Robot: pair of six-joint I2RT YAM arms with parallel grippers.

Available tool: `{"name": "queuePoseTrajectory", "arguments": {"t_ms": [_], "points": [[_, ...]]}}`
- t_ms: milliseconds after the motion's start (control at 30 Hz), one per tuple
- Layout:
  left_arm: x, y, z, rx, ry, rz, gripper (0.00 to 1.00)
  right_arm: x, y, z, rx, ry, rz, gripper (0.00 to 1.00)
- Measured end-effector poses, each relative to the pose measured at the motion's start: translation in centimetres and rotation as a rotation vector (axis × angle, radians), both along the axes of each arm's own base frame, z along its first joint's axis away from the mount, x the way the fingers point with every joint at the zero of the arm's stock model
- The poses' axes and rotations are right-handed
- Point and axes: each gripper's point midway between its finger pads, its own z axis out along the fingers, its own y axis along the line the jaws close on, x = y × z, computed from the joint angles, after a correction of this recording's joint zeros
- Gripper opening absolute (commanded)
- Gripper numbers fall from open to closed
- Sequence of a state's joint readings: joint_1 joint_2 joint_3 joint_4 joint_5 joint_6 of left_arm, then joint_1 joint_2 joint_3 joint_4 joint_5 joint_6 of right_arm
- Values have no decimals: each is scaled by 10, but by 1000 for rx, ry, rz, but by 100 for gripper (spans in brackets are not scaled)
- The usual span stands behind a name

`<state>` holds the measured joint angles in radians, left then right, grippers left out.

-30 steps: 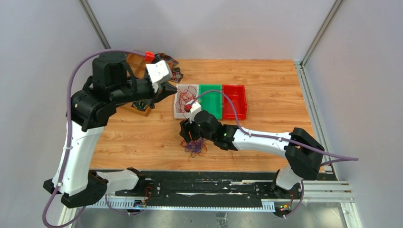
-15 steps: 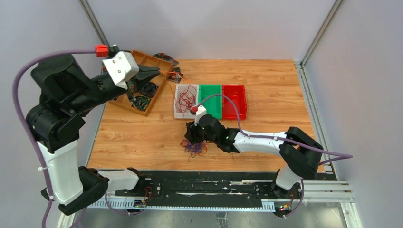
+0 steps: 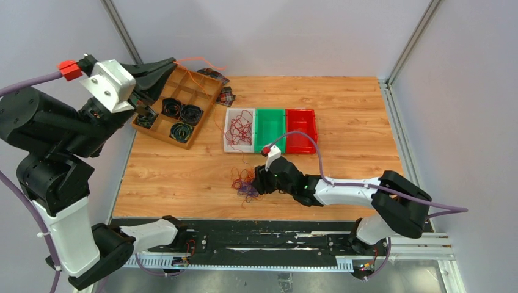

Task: Untangle the cables
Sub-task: Untie the cable.

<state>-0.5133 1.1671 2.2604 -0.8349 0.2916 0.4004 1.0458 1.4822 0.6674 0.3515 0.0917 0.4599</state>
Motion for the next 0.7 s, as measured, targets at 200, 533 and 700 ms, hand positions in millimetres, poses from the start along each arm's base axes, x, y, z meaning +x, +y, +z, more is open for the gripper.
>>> {"name": "queuePoseTrajectory", "arguments": {"t_ms": [200,533,700], "points": [[4,13,35,-126,-108,69,0,1,-6,16,37,-21,-23,62],[7,43,95,-327,-302,201,0,1,-19,52,103,-86,-47,66],[-4,59,118,-420,-390,235,0,1,-21,57,81,-100,-38,66]]}}
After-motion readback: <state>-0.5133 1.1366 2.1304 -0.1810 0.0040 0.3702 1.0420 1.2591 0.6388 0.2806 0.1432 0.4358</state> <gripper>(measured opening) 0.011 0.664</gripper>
